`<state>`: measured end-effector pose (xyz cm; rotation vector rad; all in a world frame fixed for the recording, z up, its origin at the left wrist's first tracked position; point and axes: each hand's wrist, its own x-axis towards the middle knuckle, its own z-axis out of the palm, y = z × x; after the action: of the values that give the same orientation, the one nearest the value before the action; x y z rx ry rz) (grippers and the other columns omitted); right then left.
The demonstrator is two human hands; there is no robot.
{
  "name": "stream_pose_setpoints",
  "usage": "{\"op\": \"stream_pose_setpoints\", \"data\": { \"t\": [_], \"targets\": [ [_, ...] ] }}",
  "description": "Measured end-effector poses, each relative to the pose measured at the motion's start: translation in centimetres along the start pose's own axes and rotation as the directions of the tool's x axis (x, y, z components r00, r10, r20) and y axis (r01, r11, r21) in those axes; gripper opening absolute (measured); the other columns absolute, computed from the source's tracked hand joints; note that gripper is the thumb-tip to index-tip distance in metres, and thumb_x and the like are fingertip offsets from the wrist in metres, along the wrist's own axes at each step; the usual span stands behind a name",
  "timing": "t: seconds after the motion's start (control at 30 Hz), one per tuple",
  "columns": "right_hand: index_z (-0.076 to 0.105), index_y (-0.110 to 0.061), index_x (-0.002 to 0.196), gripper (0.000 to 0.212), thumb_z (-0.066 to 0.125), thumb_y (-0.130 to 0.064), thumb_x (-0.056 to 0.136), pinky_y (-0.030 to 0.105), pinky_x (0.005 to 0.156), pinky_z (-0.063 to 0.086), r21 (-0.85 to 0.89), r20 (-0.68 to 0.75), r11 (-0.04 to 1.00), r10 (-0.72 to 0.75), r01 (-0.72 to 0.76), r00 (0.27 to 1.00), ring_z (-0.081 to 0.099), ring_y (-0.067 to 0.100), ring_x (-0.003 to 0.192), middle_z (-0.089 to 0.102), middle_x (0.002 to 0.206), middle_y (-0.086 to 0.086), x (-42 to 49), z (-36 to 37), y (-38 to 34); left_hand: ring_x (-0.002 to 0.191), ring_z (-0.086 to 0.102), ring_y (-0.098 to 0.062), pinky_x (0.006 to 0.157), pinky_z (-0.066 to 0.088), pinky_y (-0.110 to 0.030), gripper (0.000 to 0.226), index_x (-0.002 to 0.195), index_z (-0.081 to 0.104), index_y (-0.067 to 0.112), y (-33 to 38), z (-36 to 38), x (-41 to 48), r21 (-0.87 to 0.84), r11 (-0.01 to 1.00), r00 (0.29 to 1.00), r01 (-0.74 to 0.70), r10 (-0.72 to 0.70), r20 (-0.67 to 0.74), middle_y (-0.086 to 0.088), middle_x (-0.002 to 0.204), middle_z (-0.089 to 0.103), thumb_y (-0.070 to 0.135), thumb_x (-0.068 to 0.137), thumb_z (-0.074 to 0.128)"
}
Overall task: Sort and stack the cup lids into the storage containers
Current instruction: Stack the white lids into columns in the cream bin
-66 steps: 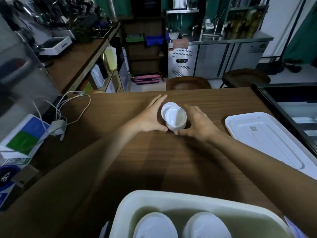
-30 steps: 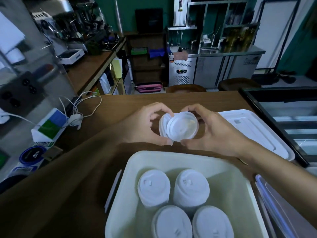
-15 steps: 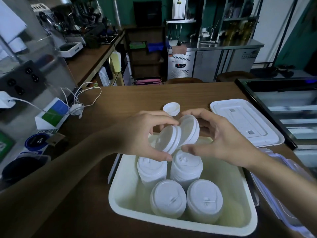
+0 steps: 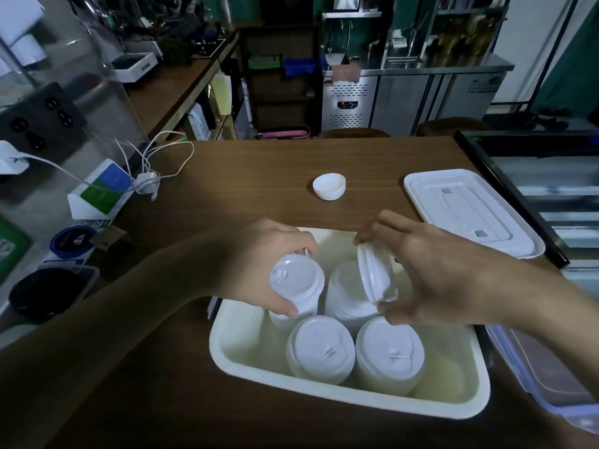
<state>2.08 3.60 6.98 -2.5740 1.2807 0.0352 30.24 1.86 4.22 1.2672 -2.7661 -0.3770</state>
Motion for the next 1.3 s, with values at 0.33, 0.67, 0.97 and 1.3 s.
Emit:
{"op": "stream_pose_setpoints", "data": {
  "t": [0.33,0.67,0.97,1.3],
  "targets": [
    [0.023,-0.04,0.151,0.089,0.078,-0.05,0.082,0.025,0.083,0.046,-0.101,0.068,0.995,0.023,-0.016,0.997,0.058,0.011,0.112,0.039,0.146,-0.024,1.8,2.1,-0.9,0.103,0.058,-0.005,0.087,0.053,-0.034,0.077,0.128,0.058,0.043,-0.8,1.2,0.2,0.092,0.992,0.994,0.083,-0.09,0.068,0.018,0.115,0.061,0.08,0.063,0.078],
    [0.056,-0.041,0.138,0.063,0.067,-0.069,0.083,0.018,0.099,0.041,0.034,-0.064,0.999,-0.037,0.04,0.997,0.046,0.0,0.126,0.046,0.14,-0.024,1.5,3.3,0.5,0.098,0.057,-0.003,0.088,0.051,-0.027,0.064,0.126,0.068,0.035,-0.4,0.1,0.8,0.049,0.991,0.984,0.124,-0.129,0.122,0.015,0.11,0.067,0.058,0.07,0.088],
    [0.053,-0.04,0.136,0.057,0.066,-0.066,0.087,0.032,0.095,0.047,-0.033,0.05,0.996,0.081,-0.079,0.995,0.051,0.007,0.119,0.045,0.137,-0.026,2.2,3.3,-0.1,0.099,0.058,-0.001,0.084,0.049,-0.015,0.073,0.137,0.068,0.034,-0.7,0.3,1.3,0.079,0.985,0.975,0.152,-0.163,0.152,0.017,0.12,0.069,0.06,0.071,0.087],
    [0.052,-0.044,0.134,0.06,0.067,-0.07,0.083,0.031,0.087,0.046,-0.027,0.053,0.99,0.142,-0.141,0.988,0.048,0.009,0.098,0.05,0.098,-0.023,2.3,3.7,-0.1,0.095,0.047,0.002,0.08,0.043,-0.016,0.078,0.14,0.064,0.038,-0.9,0.8,1.6,0.084,0.978,0.962,0.191,-0.203,0.185,0.021,0.12,0.064,0.063,0.07,0.087]
  ]
}}
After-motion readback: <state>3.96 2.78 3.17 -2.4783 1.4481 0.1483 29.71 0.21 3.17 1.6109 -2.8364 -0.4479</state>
